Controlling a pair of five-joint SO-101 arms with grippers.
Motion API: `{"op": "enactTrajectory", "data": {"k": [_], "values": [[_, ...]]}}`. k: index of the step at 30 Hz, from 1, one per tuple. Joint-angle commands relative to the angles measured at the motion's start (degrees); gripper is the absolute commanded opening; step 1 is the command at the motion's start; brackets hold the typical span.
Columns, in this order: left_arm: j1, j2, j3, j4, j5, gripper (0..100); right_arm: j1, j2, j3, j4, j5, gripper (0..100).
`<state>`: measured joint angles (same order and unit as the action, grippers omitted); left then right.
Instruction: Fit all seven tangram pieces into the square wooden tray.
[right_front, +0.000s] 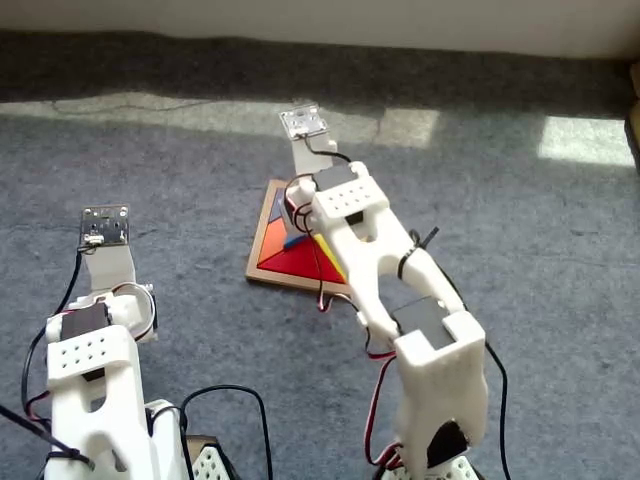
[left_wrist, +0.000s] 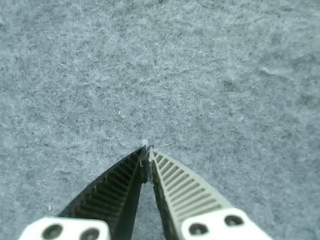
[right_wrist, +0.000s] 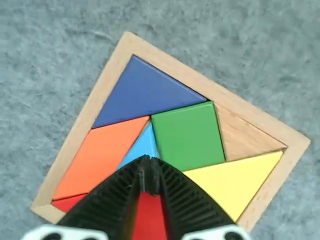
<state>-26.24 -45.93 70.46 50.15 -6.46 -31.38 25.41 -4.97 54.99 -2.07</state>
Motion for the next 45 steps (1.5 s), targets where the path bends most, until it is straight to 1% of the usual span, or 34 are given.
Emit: {"op": "enactTrajectory", "data": {"k": [1,10,13,17,24,29,33,36,40,45], "values": [[1.0,-0.5,-0.2,-0.8,-0.4,4,0.6,0.3,-0.7,-0.9,0.5,0.5],[1.0,-0.5,-0.1,-1.0,-0.4,4,1.7,-2.8,-0.3,-0.9,0.5,0.5],[1.0,-0.5,-0.1,-1.7,-0.4,4,1.7,-7.2,0.0,-0.8,0.5,0.5],[1.0,-0.5,-0.1,-2.3,-0.4,4,1.6,-15.0,5.1,2.4,0.5,0.5],[1.2,-0.8,-0.1,-2.1,-0.4,3,1.9,-33.2,19.1,2.3,0.5,0.5],[5.8,-0.9,-0.1,-2.0,-0.4,3,4.1,-47.5,28.8,2.6,0.5,0.5],[6.8,-1.1,-0.1,-1.8,-0.4,3,6.2,-61.5,37.7,2.8,0.5,0.5],[6.9,-2.2,-0.7,0.6,-0.3,0,8.0,-74.0,45.8,2.8,0.5,0.5],[7.0,-10.5,2.2,2.8,-0.2,1,10.4,-89.9,56.1,2.8,0.5,0.5],[7.1,-27.4,9.4,3.0,-0.1,1,13.4,-103.9,67.9,2.8,0.5,0.5]]}}
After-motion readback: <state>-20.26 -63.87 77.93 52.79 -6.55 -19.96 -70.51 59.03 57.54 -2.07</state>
